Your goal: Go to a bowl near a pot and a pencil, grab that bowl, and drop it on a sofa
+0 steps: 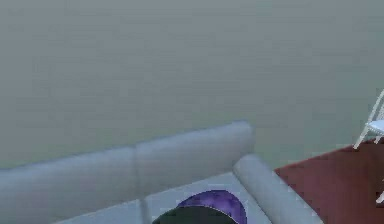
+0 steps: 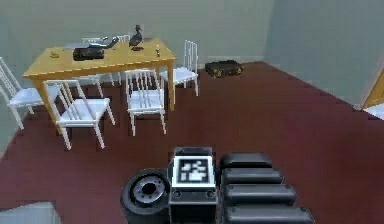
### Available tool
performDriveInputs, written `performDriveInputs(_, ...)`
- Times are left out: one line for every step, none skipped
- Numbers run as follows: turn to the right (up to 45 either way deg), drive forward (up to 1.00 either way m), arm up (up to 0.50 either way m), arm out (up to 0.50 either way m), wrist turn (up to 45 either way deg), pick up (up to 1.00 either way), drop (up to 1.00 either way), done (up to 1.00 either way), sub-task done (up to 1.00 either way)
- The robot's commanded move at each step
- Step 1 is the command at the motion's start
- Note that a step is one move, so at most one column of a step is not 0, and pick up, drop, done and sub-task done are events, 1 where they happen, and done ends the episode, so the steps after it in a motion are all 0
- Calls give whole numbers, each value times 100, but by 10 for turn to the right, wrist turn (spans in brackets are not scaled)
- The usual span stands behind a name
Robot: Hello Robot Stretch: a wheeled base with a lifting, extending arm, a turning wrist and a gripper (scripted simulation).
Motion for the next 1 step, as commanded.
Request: performDriveInputs(450,0,0,0,0,0,0,0,0)
